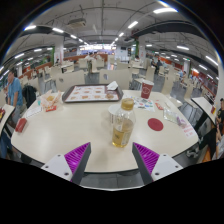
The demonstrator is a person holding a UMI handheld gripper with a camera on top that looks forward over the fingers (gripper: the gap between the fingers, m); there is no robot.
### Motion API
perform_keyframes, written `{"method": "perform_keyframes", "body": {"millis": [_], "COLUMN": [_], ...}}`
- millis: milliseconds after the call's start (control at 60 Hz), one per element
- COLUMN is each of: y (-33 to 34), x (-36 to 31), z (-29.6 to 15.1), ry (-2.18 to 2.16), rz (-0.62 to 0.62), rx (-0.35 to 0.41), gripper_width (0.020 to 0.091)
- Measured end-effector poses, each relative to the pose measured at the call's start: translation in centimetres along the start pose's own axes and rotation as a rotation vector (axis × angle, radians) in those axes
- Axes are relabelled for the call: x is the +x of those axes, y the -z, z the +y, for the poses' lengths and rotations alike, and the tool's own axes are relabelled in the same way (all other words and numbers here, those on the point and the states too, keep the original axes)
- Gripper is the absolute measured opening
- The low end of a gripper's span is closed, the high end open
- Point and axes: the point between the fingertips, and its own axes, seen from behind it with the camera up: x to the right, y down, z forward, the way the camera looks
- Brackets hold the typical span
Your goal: Pour water
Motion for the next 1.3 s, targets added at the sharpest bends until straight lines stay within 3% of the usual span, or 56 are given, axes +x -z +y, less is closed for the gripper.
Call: {"method": "perform_keyframes", "body": {"millis": [283, 333, 433, 683, 850, 1117, 1300], "y": [-9.0, -10.1, -11.2, -11.3, -10.0, -6.4, -6.8], "x": [3.2, 3.4, 2.9, 3.3, 2.1, -7.5, -10.9], "z": [-3.9, -4.0, -4.1, -4.2, -5.3, -13.4, -19.8], "ry": [-0.007, 0.020, 0.002, 0.029, 0.033, -0.287, -0.847], "rz": [-0.054, -0.051, -0.088, -0.116, -0.151, -0.449, -0.686], "rx": [0.135, 0.146, 0.174, 0.193, 0.189, 0.192, 0.081], "gripper_width": [0.0803, 0.0740, 0.0501, 0.0362, 0.0361, 0.0359, 0.0361]}}
